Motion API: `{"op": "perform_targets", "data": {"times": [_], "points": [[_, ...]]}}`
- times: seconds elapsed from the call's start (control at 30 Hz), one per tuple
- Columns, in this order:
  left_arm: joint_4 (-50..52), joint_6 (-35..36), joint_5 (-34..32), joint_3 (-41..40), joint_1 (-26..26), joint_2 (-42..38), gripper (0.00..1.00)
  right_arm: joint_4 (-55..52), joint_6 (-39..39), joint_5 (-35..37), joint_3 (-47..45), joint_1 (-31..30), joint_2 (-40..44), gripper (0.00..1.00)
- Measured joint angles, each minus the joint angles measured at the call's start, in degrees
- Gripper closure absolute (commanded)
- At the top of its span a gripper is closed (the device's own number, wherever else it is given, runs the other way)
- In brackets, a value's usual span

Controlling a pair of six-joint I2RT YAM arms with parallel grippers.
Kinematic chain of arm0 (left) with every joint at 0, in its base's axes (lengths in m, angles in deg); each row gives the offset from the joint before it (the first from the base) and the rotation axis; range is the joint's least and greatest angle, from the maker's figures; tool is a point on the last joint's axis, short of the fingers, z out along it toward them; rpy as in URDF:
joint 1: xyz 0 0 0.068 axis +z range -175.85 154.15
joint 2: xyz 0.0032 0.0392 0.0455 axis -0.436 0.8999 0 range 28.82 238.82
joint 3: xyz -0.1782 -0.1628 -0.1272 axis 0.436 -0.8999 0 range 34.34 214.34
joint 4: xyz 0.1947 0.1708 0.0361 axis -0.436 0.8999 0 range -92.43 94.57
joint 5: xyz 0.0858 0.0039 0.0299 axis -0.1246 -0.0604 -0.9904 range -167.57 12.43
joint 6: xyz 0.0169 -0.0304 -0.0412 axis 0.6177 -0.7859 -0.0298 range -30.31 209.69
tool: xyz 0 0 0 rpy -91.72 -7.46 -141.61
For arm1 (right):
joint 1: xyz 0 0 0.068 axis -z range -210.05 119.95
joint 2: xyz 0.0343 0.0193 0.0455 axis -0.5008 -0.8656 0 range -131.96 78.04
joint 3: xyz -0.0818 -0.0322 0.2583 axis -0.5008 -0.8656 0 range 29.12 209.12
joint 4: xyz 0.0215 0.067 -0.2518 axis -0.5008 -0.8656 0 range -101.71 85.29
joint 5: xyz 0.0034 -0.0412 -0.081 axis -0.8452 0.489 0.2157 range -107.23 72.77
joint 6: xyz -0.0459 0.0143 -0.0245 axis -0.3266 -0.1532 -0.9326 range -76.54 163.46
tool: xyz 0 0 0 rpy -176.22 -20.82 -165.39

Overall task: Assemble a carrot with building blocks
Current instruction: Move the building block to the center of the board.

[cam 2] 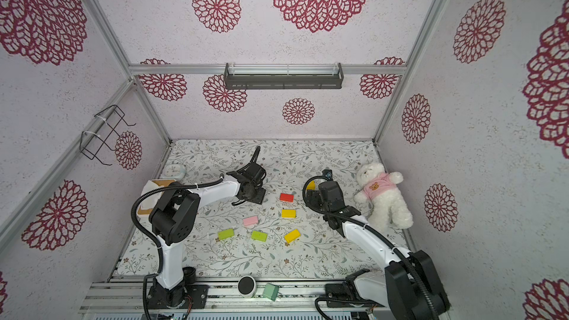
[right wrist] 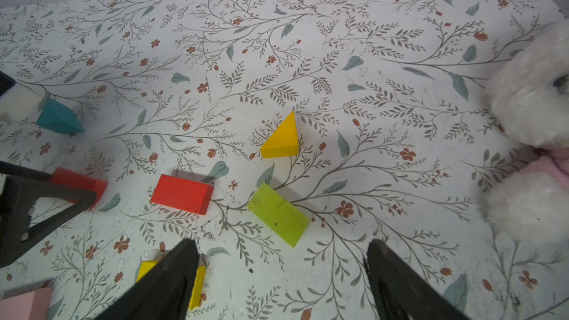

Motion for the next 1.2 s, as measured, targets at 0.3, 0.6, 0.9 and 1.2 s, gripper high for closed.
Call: {"op": "perform_targets", "data": {"times": [0.3, 0.6, 0.9, 1.2], "points": [[0.1, -0.7, 1.9, 2.5, 0.0, 1.8, 0.34, 0.0, 0.0, 0.0, 0.0, 0.0, 0.6, 0.11], [1.0, -2.3, 4.7, 7.0, -0.8, 4.8, 0.34, 0.0, 0.0, 0.0, 0.0, 0.0, 0.8, 0.11], [1.5, -3.9, 5.2, 8.5, -1.7, 5.8, 0.34, 0.1, 0.1, -0.4, 0.0, -0.1, 0.7, 0.12], [2.5, -5.2, 5.8, 10.5, -2.5, 7.0, 0.34, 3.0, 1.9, -2.7, 0.0, -1.2, -1.0, 0.15]]}}
